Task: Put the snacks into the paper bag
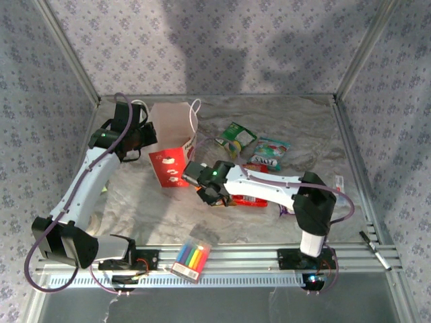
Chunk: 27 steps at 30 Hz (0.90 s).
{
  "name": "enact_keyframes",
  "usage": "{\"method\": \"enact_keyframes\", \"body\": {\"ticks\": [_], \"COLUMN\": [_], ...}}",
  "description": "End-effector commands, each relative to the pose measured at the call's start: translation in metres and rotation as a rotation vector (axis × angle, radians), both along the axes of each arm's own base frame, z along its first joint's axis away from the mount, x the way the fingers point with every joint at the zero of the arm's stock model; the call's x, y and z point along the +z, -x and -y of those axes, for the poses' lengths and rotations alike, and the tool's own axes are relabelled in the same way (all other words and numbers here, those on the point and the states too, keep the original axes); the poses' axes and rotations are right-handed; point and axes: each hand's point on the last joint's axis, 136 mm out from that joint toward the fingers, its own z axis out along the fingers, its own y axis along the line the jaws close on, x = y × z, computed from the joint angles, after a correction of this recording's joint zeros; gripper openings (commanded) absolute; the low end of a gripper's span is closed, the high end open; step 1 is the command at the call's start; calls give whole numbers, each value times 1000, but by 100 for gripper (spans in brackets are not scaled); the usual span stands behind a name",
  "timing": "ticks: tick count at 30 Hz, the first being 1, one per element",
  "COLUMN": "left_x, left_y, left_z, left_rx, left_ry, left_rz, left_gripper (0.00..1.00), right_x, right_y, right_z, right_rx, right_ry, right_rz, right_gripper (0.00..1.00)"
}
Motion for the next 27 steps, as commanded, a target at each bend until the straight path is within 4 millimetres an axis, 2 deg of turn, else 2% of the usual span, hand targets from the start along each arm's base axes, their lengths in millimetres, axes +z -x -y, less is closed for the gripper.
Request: {"method": "enact_keyframes", "body": {"ticks": [1, 4, 9, 15, 27], "left_x": [9, 12, 17, 26, 53], "left_y": [-2, -2, -1, -2, -1], "left_z": [1, 1, 1, 3, 2], "left_rx": [-7, -5, -1, -4, -3], "left_ry": [12, 13, 25, 46, 78], "left_rz": [25, 34, 51, 70, 133], "left_gripper": [8, 8, 10, 23, 34], "right_x": [14, 19, 44, 71, 93], "right_y": [5, 7, -2, -13, -20], "right_z": [1, 4, 4, 14, 28], "right_rx": [45, 45, -14, -49, -87], "right_ry": [-36, -56, -200, -275, -323], "right_rz": [0, -10, -14, 30, 80], "right_gripper": [21, 20, 20, 19, 18]}}
